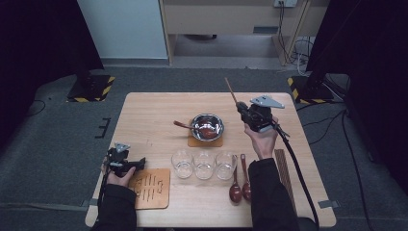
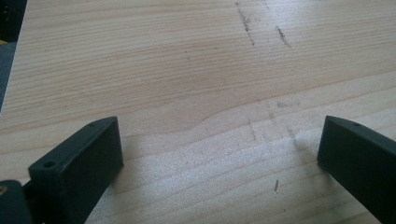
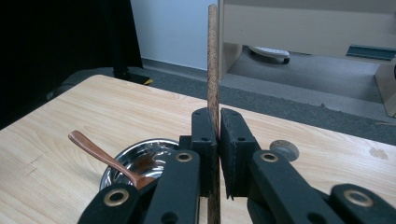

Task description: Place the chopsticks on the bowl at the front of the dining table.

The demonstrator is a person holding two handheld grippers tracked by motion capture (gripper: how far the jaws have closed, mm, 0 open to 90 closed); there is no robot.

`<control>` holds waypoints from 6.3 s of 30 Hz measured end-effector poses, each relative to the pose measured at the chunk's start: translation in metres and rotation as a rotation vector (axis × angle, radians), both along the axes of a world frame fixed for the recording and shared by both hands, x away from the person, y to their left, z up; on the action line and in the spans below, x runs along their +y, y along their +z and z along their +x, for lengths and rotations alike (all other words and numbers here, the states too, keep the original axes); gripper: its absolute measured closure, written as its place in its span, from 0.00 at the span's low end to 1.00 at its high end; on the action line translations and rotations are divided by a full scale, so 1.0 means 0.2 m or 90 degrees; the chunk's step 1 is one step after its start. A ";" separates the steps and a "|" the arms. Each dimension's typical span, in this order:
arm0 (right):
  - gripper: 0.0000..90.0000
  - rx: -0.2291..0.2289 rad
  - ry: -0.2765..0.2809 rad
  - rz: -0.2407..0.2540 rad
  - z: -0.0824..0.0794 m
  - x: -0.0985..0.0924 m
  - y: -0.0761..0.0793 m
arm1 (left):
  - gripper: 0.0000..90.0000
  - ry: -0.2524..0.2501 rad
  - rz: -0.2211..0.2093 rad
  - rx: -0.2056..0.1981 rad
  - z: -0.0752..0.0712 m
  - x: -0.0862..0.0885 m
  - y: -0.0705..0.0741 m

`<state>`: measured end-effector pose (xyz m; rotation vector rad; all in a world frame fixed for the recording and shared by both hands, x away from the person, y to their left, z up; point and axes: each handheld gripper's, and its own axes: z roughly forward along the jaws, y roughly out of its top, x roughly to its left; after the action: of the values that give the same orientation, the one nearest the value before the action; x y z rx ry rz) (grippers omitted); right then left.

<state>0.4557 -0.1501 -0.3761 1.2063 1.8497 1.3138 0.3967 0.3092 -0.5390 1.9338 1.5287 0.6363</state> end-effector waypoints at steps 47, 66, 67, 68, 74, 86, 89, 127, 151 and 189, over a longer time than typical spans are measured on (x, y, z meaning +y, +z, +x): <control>0.94 0.017 0.023 -0.016 0.21 0.29 -0.04 | 0.00 0.000 0.000 0.000 0.00 0.00 0.00; 0.94 0.031 0.041 0.001 0.29 0.36 -0.17 | 0.00 0.000 0.000 0.000 0.00 0.00 0.00; 0.94 0.034 0.042 0.003 0.29 0.36 -0.17 | 0.00 0.000 0.000 0.000 0.00 0.00 0.00; 0.94 0.034 0.044 0.005 0.30 0.37 -0.18 | 0.00 0.000 0.000 0.000 0.00 0.00 0.00; 0.94 0.038 0.051 0.000 0.31 0.39 -0.20 | 0.00 0.000 0.000 0.000 0.00 0.00 0.00; 0.94 0.062 0.059 -0.024 0.34 0.45 -0.29 | 0.00 0.000 0.000 0.000 0.00 0.00 0.00; 0.94 0.072 0.059 -0.027 0.35 0.46 -0.32 | 0.00 0.000 0.000 0.000 0.00 0.00 0.00; 0.94 0.166 0.060 -0.080 0.40 0.52 -0.52 | 0.00 0.000 0.000 0.000 0.00 0.00 0.00; 0.87 0.183 0.066 -0.081 0.41 0.51 -0.54 | 0.00 0.000 0.000 0.000 0.00 0.00 0.00; 0.62 0.040 0.047 -0.008 0.24 0.24 -0.19 | 0.00 0.000 0.000 0.000 0.00 0.00 0.00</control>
<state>0.5039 -0.1014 -0.4145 1.1952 1.9615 1.3155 0.3967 0.3092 -0.5390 1.9338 1.5287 0.6360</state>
